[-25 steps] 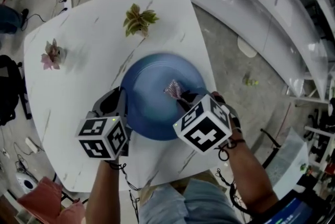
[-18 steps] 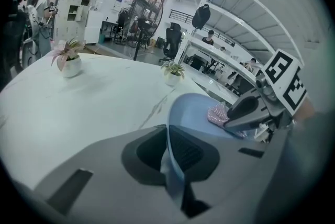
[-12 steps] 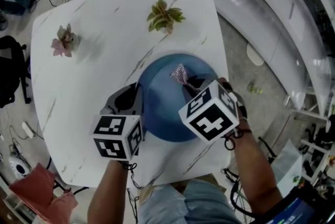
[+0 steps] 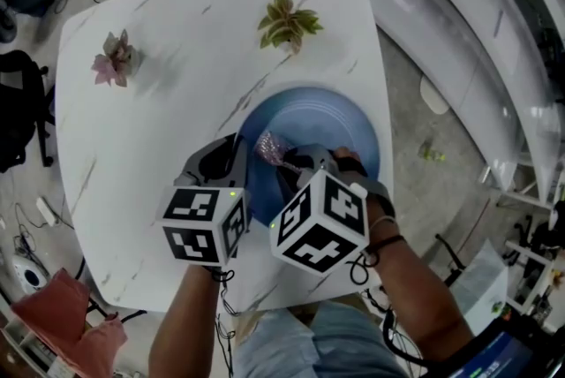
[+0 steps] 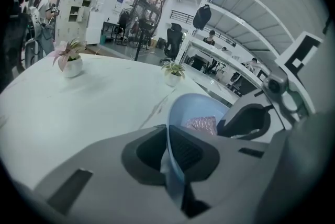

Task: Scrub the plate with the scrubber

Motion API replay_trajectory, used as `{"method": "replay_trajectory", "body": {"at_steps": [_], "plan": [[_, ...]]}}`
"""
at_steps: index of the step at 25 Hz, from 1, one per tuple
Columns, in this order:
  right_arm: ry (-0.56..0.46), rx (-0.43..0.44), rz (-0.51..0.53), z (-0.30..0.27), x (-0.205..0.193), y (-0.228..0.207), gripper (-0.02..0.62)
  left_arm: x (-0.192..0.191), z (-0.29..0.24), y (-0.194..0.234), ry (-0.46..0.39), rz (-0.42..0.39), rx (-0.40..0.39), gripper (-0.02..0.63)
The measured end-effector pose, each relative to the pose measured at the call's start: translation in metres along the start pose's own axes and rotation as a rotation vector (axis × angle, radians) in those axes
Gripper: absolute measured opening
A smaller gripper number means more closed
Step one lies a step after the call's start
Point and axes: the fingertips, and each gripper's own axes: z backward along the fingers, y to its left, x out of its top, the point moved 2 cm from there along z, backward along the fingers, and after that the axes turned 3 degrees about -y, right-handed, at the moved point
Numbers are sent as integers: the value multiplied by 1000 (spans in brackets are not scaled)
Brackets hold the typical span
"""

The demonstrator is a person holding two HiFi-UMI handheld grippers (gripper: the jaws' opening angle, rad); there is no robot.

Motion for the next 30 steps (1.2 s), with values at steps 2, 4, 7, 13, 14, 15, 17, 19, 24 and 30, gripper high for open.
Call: {"method": "replay_trajectory", "body": {"at_steps": [2,4,7,13,14,15,17,19,24,30], "plan": [[-8,20,7,1,-1,12,61,1,-1,1,-10,-2,7,17],[-12,37,9,3,-5,21,61,1,-1,2,-11,-4,10,17],[-16,62,-1,6,-12,32,61,0,0,2,-10,-6,11,17],[-9,74,-88,18,-38,37,61,0,0,4,-16,-9,16,18],[-6,70,-103,20,-43,35,61,1,0,3,-16,-9,16,18],[-2,64,-117,23,-48,33,61,1,0,3,-17,-10,18,18],[6,48,-143,27,-58,28,61,1,0,3,-18,-13,21,18],[16,31,-169,31,-67,21,61,1,0,3,-17,-14,21,18],[35,-25,-218,36,-78,-9,63,0,0,1,-13,-20,12,18],[38,-91,-219,32,-71,-42,64,0,0,0,-10,-23,10,18]]}}
